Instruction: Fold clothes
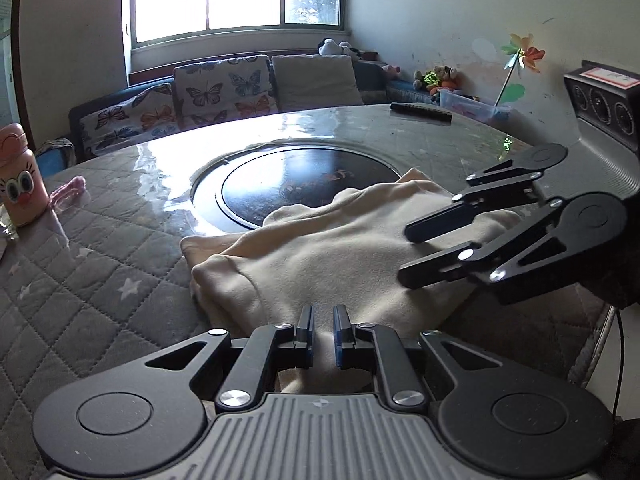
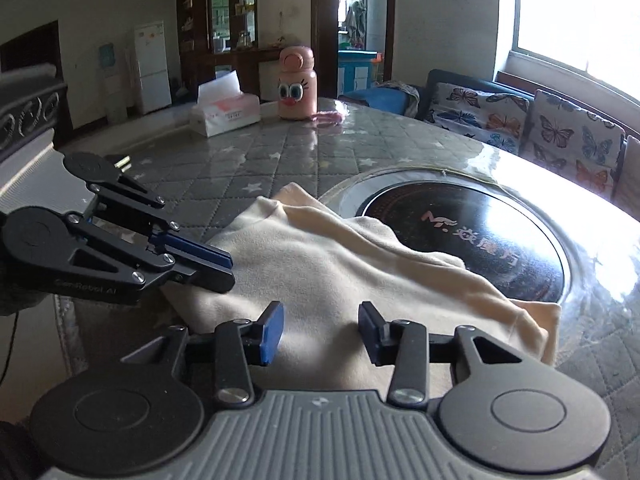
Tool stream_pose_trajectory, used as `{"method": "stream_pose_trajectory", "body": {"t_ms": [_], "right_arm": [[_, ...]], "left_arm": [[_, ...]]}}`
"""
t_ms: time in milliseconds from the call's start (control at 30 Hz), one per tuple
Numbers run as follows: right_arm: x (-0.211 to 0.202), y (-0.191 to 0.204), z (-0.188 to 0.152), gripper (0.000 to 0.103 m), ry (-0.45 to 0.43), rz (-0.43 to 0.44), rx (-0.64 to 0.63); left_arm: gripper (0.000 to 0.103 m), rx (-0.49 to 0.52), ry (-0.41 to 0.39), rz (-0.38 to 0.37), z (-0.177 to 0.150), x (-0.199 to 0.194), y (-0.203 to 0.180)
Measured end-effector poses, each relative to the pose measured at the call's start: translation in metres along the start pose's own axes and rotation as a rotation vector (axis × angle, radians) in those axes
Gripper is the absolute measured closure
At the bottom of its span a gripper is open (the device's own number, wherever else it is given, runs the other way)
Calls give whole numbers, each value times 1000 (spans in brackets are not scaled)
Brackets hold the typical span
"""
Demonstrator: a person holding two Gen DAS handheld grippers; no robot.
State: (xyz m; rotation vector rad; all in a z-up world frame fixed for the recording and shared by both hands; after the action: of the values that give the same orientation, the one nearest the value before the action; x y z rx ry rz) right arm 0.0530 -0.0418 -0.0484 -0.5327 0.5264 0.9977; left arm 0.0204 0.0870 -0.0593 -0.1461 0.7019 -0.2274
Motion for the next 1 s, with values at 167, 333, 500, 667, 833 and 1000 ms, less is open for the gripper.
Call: {"method": "stream_pose_trajectory", "body": {"t_ms": [167, 333, 500, 667, 833, 1000], "right_arm": [[-20, -21, -28, 61, 20, -57, 101], [-38, -36, -46, 60, 12, -57, 189], [-39, -51, -36, 60, -8, -64, 202], [-11, -73, -21, 63, -18, -55, 253], [21, -74, -3, 73, -12, -3, 259], [44, -64, 11, 74, 12, -5, 210]], "left_arm": [[91, -13, -4, -4, -1, 1, 2], [91, -18, -3, -7, 4, 0, 3], [90, -40, -23, 25, 21, 5, 12], [90, -84, -7, 69, 28, 20, 29], [88, -111, -2, 79, 32, 27, 40], [88, -102, -12, 77, 42, 34, 36]]}}
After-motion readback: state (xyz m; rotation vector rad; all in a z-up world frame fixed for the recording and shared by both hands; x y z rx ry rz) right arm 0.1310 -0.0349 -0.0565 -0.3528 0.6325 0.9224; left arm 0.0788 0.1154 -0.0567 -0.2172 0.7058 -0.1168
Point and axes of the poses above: each gripper's, at about its wrist camera, not at the fingertips, and x roughly the way its jaws point, y to its left, z to its top, the point moved 7 cm from there along x, roughly the way its jaws point, and after that the axes turned 14 degrees about -x, right-handed, at the moved point
